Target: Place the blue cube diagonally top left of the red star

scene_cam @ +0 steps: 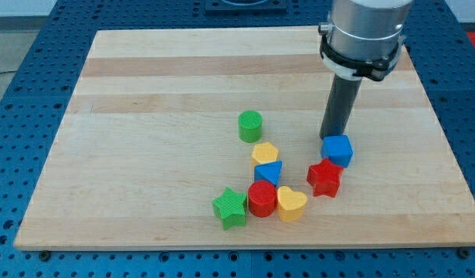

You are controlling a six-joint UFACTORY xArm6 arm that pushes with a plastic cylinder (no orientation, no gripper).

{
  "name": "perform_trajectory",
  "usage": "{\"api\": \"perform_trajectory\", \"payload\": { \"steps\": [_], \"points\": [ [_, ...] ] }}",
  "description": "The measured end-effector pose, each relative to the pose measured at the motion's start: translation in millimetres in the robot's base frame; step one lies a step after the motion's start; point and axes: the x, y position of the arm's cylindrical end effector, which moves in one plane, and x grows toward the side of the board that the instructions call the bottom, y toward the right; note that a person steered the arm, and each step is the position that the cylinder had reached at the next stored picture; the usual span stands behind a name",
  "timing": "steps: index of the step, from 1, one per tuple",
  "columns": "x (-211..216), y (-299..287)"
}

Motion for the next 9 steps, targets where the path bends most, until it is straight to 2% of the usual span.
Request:
{"api": "perform_trajectory", "payload": {
  "steps": [2, 3, 4, 5, 7, 9],
  "points": [
    [-2, 4],
    [-11, 35],
    [21, 56],
    [42, 49],
    [31, 14],
    [14, 13]
  ]
}}
